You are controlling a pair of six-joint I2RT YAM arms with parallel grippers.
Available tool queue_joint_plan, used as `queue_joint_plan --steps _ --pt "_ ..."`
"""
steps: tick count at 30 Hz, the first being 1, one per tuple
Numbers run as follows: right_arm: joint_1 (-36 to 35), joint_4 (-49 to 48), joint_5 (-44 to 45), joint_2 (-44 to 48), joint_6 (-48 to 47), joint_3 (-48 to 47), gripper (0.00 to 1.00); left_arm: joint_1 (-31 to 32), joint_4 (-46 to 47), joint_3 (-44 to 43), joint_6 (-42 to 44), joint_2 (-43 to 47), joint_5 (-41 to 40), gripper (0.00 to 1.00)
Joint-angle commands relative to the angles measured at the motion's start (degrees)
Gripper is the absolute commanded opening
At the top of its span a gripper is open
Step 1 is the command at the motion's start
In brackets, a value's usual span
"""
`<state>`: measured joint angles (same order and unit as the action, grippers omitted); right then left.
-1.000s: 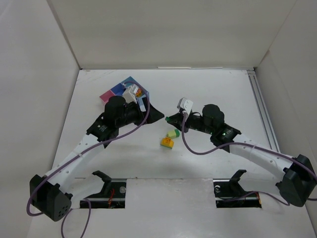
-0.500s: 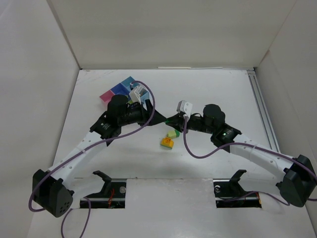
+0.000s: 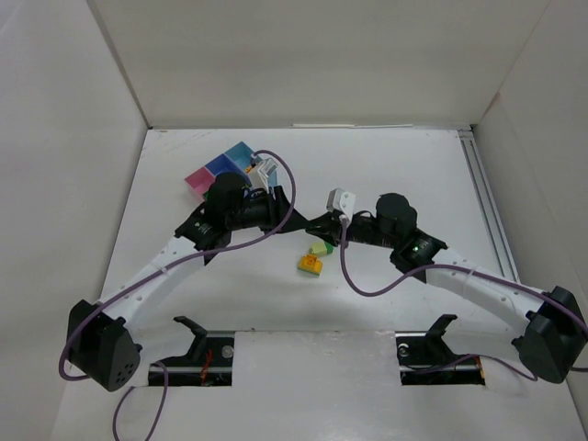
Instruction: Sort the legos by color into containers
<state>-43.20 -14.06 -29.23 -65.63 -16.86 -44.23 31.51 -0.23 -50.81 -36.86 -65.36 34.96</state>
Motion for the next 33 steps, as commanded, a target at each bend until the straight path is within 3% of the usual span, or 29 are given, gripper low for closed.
queue_joint_plan --steps 1,3,14,18,22,26,28,31,33 --pt "-0.7 -3.5 -2.2 0.2 -1.3 -2.9 0.09 0.3 1.5 -2.7 1.1 -0.2 1.3 0.32" --pt "-0.7 -3.5 -3.6 0.2 -1.9 -2.9 0.09 0.3 1.5 -2.7 1.1 -0.7 1.3 0.32" --pt "-0.7 -3.5 -2.2 -0.3 -1.9 -3.4 0.09 0.8 2.0 -3.3 1.1 -1.3 1.8 0.0" --pt "-0.7 -3.5 -1.0 -0.3 -1.9 -3.4 0.15 0.8 2.0 -3.3 1.1 -0.7 1.3 0.0" --pt "-0.7 -3.0 -0.5 -0.3 -1.3 -3.4 0.44 0.8 0.5 -5.2 1.6 0.3 -2.5 0.0" --pt "-0.7 -1.5 0.1 -0.8 -0.8 -3.4 0.62 0.8 -0.9 -6.2 2.1 2.3 -6.7 0.0" --pt "-0.7 0.2 0.1 -0.8 -0.8 -3.9 0.71 0.8 -3.8 -8.4 2.7 2.3 -11.7 0.0" --pt "-0.7 1.3 1.8 -0.8 -0.8 -3.9 0.95 0.8 -8.5 -12.2 2.7 0.4 -21.6 0.0" --pt "-0.7 2.0 4.4 -0.8 -0.8 -3.9 1.0 0.8 -14.8 -14.9 2.7 -2.6 -32.2 0.0"
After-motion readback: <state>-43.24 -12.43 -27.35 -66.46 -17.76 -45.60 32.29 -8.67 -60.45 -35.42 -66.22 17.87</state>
